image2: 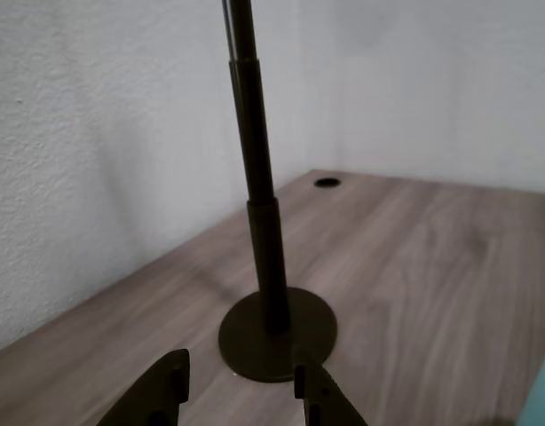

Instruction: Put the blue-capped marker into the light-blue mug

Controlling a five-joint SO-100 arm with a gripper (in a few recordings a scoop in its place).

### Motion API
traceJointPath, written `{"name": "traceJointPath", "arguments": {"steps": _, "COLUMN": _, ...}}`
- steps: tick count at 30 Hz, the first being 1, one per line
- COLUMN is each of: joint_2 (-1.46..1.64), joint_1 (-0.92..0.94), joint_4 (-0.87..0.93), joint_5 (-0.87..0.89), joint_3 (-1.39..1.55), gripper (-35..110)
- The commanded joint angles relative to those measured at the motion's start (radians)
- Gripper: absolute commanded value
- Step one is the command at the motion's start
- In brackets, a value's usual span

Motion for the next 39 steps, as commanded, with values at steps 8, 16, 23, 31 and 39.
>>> {"name": "traceJointPath", "arguments": {"steps": 8, "joint_2": -0.055, "joint_1": -0.02, "joint_4": -0.032, "joint_5": 0.012, "joint_3": 0.026, "gripper": 18}}
{"name": "traceJointPath", "arguments": {"steps": 16, "joint_2": -0.092, "joint_1": -0.066, "joint_4": -0.04, "joint_5": 0.012, "joint_3": 0.066, "gripper": 18}}
{"name": "traceJointPath", "arguments": {"steps": 23, "joint_2": -0.164, "joint_1": -0.054, "joint_4": -0.107, "joint_5": 0.012, "joint_3": 0.067, "gripper": 19}}
{"name": "traceJointPath", "arguments": {"steps": 31, "joint_2": -0.245, "joint_1": -0.071, "joint_4": -0.057, "joint_5": 0.112, "joint_3": 0.021, "gripper": 19}}
{"name": "traceJointPath", "arguments": {"steps": 39, "joint_2": -0.373, "joint_1": -0.192, "joint_4": 0.572, "joint_5": 0.454, "joint_3": -0.436, "gripper": 19}}
